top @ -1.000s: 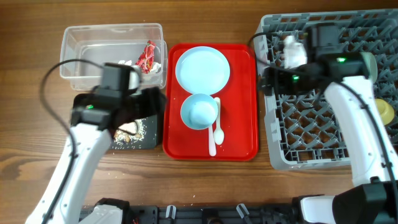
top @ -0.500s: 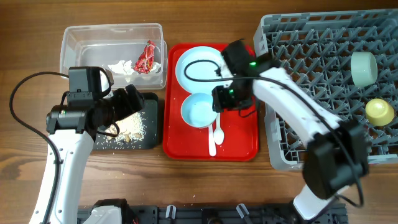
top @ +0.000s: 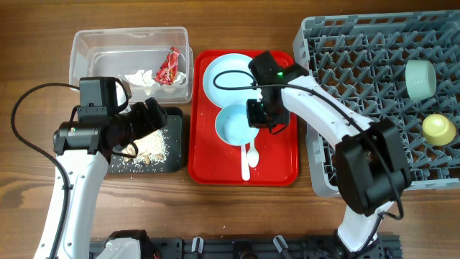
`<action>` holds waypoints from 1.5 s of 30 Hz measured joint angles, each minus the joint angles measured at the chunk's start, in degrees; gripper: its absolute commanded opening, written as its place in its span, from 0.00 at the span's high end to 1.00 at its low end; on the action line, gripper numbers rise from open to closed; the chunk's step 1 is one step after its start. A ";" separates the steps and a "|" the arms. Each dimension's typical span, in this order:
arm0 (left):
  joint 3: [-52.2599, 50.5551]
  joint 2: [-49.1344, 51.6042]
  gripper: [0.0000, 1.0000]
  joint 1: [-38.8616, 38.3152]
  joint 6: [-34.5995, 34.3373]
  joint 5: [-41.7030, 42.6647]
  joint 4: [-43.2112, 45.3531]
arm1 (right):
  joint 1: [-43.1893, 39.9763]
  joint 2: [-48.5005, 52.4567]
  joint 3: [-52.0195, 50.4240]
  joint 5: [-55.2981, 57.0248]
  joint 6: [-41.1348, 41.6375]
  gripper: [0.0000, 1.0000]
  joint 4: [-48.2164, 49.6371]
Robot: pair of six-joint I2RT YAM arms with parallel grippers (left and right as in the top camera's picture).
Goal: Sort waste into correct bins and load items into the dishwasher rack
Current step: 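Place the blue bowl into the rack's back row with the right gripper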
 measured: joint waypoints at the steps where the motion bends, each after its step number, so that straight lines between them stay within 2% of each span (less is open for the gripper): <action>1: 0.00 0.00 0.06 0.00 0.00 0.00 0.00 | -0.72 -0.98 0.63 1.29 -0.07 0.96 -0.79; 7: 0.00 0.00 0.05 0.00 0.00 0.00 0.00 | -6.60 -15.34 4.35 17.14 -4.72 0.96 3.96; 11: 0.00 0.00 0.04 0.00 0.00 0.00 0.00 | -11.26 -21.90 5.64 34.73 -13.84 0.96 14.99; 12: 0.00 0.00 0.04 0.00 0.00 0.00 0.00 | -12.81 -21.97 5.75 41.33 -18.05 0.96 19.65; 15: 0.00 0.00 0.04 0.00 0.00 0.02 -0.02 | -15.96 -21.20 5.66 52.06 -24.68 0.96 26.43; 18: 0.00 0.00 0.05 0.00 0.00 -0.02 0.07 | -19.96 -17.90 5.55 67.56 -31.93 0.96 38.80; 22: 0.00 0.00 0.04 0.00 0.00 0.00 -0.07 | -24.46 -10.38 5.46 78.42 -44.09 0.95 52.85; 26: 0.00 0.00 0.04 0.00 0.00 0.00 -0.02 | -28.17 -1.73 5.44 82.60 -54.10 0.96 62.29; 31: 0.00 0.00 0.04 0.00 0.00 0.02 -0.02 | -29.81 6.34 5.42 83.45 -59.52 0.95 65.07; 36: 0.00 0.00 0.04 0.00 0.00 0.02 -0.02 | -29.55 11.13 5.42 83.45 -60.08 0.96 65.33; 44: 0.00 0.00 0.04 0.00 0.00 0.02 0.57 | -25.42 11.41 4.39 85.48 -56.65 0.96 61.72; 45: 0.00 0.00 0.04 0.00 0.00 0.00 0.63 | -25.14 11.43 4.33 85.85 -56.54 0.91 61.68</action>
